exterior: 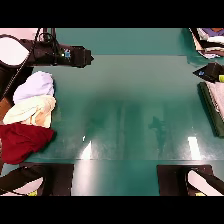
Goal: Fold the shirts.
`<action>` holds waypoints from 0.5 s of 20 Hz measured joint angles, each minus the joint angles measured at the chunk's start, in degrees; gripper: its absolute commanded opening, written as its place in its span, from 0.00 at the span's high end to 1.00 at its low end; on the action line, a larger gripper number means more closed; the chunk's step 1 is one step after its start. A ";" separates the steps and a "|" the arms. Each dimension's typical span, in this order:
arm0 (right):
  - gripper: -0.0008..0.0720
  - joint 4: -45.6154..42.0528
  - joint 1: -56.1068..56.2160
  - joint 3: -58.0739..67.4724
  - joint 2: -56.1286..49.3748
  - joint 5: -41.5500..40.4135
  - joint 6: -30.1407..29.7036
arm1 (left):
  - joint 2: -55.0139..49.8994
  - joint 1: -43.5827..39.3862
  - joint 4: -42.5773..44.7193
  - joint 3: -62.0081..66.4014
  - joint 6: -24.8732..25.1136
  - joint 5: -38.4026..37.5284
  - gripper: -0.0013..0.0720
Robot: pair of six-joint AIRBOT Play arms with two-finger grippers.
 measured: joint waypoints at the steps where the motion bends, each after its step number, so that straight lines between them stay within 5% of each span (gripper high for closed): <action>1: 0.97 0.00 0.09 0.00 0.00 -0.17 -0.02 | 0.00 0.00 0.00 0.00 0.00 0.00 0.95; 10: 0.97 0.07 0.09 0.00 0.00 -0.22 -0.02 | 0.00 0.00 -0.02 0.02 0.00 0.00 0.95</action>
